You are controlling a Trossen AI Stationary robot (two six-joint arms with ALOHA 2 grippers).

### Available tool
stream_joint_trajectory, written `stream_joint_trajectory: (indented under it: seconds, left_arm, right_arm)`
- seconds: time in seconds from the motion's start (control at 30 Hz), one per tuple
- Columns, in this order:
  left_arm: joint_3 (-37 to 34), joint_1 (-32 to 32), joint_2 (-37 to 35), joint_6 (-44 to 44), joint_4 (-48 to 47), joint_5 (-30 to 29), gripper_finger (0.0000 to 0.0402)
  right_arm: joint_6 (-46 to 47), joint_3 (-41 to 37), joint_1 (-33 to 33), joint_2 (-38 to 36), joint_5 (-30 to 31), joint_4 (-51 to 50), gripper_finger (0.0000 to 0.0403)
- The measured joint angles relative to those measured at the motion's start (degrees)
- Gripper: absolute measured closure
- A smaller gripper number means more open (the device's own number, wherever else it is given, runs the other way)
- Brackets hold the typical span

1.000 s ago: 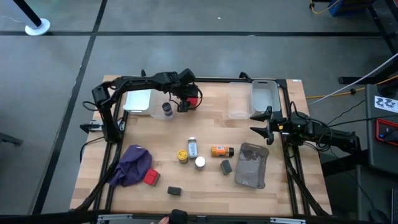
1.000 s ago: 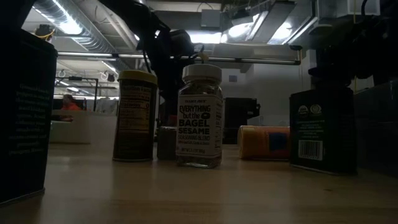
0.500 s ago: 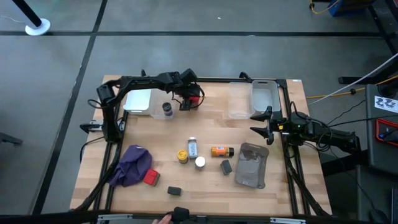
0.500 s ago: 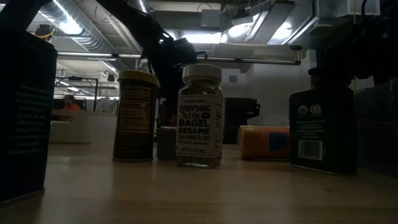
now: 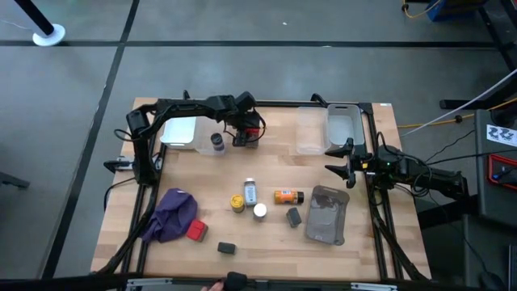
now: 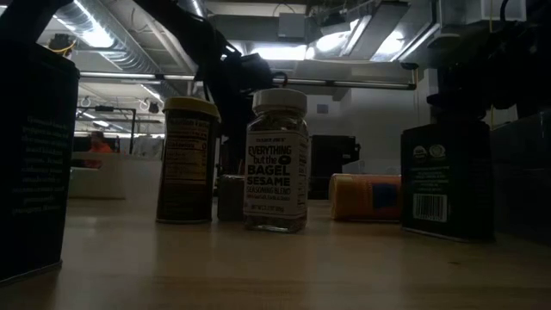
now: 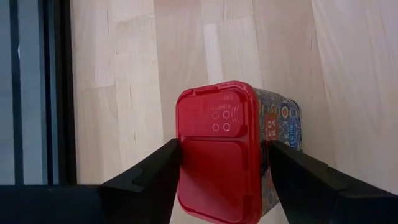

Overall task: Sort spices by type
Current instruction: Put the top red seasoning can into the white bin

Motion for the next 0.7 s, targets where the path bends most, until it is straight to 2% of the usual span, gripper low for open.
stream_joint_trajectory:
  seconds: [0.23, 0.47, 0.7]
  left_arm:
    - [1.0, -2.1, -0.1, -0.6, -1.6, -3.4, 0.0188]
    - [1.4, -5.5, -1.0, -1.9, -2.5, -3.6, 0.0189]
    - [1.5, -9.0, -2.0, -3.4, -5.2, -6.6, 0.0189]
  right_arm:
    - [0.0, 0.0, 0.0, 0.0, 0.0, 0.0, 0.0143]
    - [0.0, 0.0, 0.0, 0.0, 0.0, 0.0, 0.0143]
    - [0.0, 0.0, 0.0, 0.0, 0.0, 0.0, 0.0143]
